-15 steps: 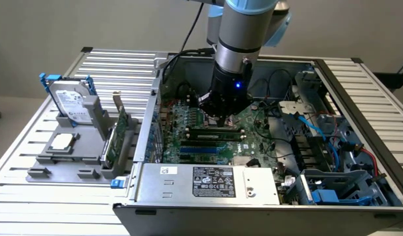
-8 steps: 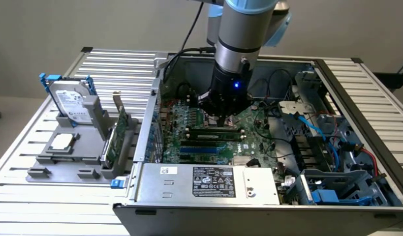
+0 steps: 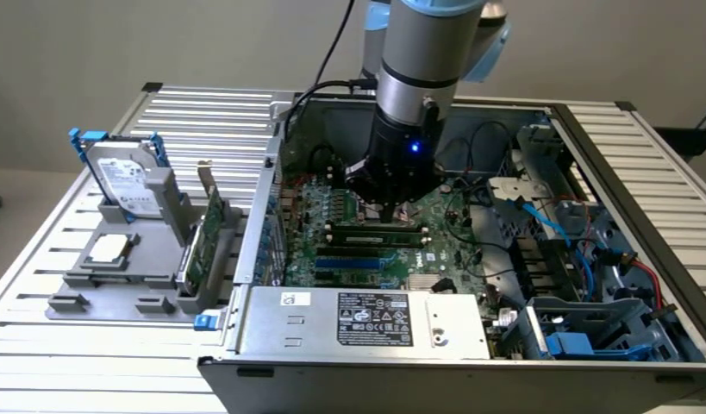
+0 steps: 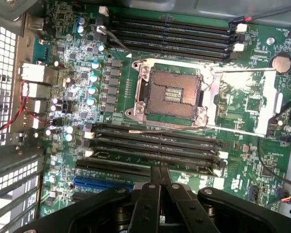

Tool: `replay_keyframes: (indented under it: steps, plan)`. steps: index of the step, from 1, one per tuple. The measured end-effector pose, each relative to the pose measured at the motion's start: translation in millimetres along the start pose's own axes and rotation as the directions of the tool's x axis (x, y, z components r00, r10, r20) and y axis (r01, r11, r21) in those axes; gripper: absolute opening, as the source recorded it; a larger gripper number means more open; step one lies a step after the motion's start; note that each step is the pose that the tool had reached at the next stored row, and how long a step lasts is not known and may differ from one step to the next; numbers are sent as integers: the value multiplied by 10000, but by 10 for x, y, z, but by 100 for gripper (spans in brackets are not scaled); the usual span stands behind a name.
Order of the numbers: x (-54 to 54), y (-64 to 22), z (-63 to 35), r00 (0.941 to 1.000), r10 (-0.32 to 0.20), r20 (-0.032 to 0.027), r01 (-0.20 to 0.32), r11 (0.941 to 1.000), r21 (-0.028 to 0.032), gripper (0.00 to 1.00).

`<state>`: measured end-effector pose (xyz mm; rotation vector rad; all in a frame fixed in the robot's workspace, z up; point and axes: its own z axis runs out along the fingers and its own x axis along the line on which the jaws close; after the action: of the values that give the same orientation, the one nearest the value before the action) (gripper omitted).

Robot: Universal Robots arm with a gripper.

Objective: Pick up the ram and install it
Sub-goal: 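Press down the ram until it locks into place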

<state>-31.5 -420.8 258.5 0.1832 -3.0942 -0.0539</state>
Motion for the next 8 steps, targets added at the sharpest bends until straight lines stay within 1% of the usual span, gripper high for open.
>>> replay_keyframes:
  steps: [3, 8]
  plan:
    - [7, -49, -21, 10000, 31, 1, -31, 10000, -1, 11]
    - [23, -169, -60, 10000, 51, 1, -51, 10000, 0, 11]
